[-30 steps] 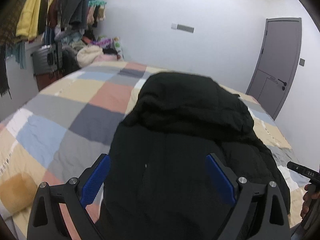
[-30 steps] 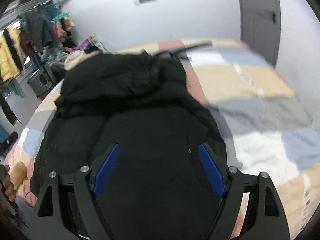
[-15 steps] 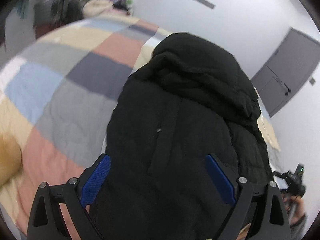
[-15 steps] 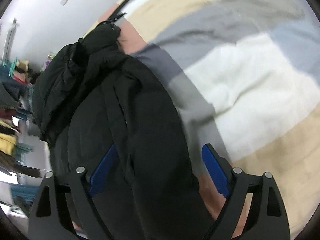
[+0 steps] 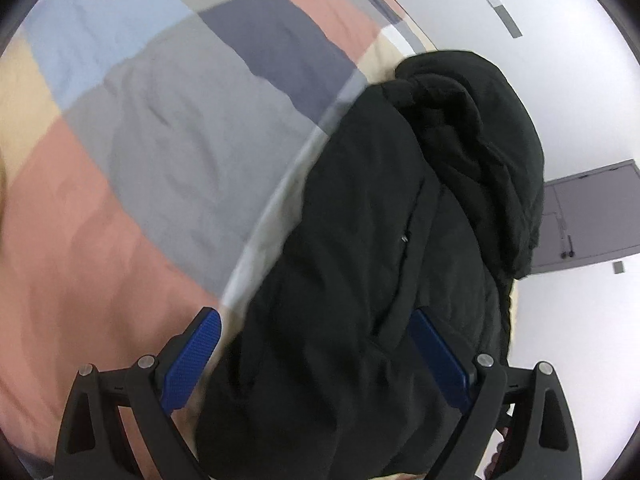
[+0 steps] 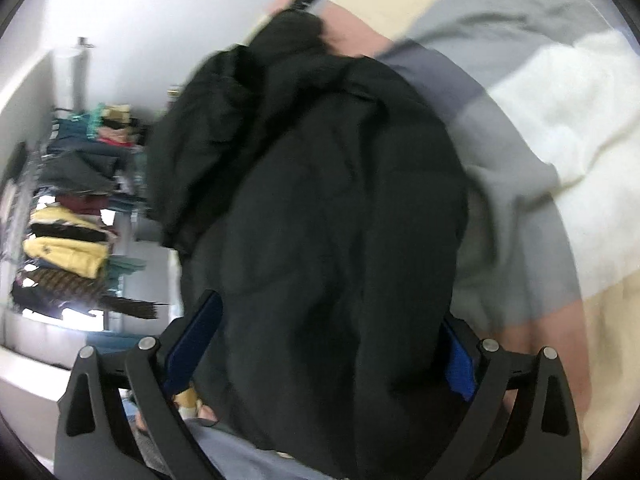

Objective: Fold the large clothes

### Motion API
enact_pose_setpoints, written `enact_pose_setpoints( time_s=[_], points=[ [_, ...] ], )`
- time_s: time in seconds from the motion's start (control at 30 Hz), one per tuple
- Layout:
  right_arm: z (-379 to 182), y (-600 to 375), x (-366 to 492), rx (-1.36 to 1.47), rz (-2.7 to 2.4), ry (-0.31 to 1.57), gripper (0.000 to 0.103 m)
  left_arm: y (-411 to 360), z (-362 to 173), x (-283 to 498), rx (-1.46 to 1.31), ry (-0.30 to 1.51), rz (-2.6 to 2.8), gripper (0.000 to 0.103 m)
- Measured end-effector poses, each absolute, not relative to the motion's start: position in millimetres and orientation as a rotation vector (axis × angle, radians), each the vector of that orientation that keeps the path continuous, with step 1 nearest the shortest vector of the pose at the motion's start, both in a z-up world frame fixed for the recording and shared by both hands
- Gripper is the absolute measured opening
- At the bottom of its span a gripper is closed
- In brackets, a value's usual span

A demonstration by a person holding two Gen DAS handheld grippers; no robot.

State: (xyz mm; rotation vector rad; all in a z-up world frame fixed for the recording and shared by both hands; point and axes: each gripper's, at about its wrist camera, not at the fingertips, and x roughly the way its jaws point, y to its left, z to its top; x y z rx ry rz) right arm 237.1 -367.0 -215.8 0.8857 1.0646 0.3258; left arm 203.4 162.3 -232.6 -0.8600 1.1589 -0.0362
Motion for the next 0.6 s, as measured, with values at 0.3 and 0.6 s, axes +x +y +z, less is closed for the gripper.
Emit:
enact_pose_setpoints(
  time_s=[0.3,0.6],
  points=[
    [-201.5,-362.3,232.4,0.944,0.464,0.969,0.099,151.0,-267.7,210.3,-0.877,1.279,-0.032,0.096],
    [-257.0,-365.7,246.0,0.898,0.204,1.261,0.099,129.9,-237.4,206.4,-0.901,1.177,-0.293,0.096]
  ],
)
